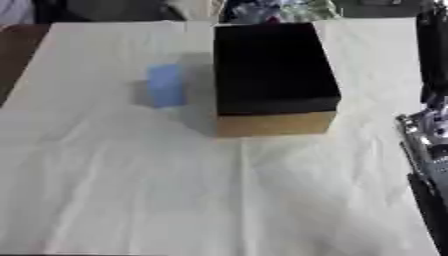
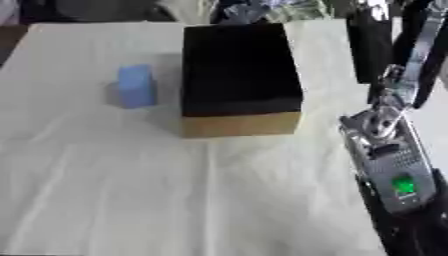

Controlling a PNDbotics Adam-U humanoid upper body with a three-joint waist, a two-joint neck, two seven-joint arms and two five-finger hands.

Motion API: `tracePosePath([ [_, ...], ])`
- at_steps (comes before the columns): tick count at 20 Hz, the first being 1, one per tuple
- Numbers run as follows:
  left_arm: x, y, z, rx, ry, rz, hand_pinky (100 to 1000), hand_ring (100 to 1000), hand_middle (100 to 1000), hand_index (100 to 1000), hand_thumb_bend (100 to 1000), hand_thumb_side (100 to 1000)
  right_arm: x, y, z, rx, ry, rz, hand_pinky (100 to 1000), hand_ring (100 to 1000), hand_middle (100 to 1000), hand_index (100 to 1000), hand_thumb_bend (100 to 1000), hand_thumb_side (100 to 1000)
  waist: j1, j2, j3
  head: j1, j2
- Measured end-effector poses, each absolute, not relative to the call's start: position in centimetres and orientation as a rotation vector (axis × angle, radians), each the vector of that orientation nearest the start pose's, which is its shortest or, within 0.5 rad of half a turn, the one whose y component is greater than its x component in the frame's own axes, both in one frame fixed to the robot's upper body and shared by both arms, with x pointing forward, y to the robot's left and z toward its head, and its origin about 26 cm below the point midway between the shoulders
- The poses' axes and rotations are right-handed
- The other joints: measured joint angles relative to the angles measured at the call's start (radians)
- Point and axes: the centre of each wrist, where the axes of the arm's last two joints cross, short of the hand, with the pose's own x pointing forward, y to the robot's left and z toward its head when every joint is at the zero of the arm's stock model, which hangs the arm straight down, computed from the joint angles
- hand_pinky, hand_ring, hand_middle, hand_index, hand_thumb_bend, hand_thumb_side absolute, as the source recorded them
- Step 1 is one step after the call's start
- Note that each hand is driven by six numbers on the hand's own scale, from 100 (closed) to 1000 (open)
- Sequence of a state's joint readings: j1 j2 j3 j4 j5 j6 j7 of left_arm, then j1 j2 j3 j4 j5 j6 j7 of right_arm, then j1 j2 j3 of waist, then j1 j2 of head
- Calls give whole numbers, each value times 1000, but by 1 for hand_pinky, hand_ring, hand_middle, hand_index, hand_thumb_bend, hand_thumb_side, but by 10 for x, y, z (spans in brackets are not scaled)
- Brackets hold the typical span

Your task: Pick up objects on the table and place them in the box.

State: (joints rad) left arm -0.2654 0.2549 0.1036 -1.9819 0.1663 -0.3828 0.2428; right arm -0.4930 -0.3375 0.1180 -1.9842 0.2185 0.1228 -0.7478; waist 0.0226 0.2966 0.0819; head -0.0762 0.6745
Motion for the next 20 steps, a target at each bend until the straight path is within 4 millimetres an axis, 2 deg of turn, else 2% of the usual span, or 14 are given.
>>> tracePosePath([
  [5,298,280,187,87,-2620,179,1000,800,757,936,177,475,312,-213,243,-668,-2449,-302,748,689,633,829,100,577,0,-1,0,4,0],
  [9,298,287,192,175,-2591,114,1000,804,759,933,142,451,312,-213,243,-669,-2447,-300,748,690,634,829,100,577,2,-10,5,3,0],
  [15,293,299,194,327,-2479,-186,996,817,772,938,114,419,311,-215,239,-675,-2434,-288,748,690,633,828,100,578,26,-21,10,-7,1],
  [20,292,303,190,412,-2330,-475,979,818,780,938,127,415,311,-216,238,-680,-2431,-269,748,690,633,828,100,577,33,-27,9,-13,1],
])
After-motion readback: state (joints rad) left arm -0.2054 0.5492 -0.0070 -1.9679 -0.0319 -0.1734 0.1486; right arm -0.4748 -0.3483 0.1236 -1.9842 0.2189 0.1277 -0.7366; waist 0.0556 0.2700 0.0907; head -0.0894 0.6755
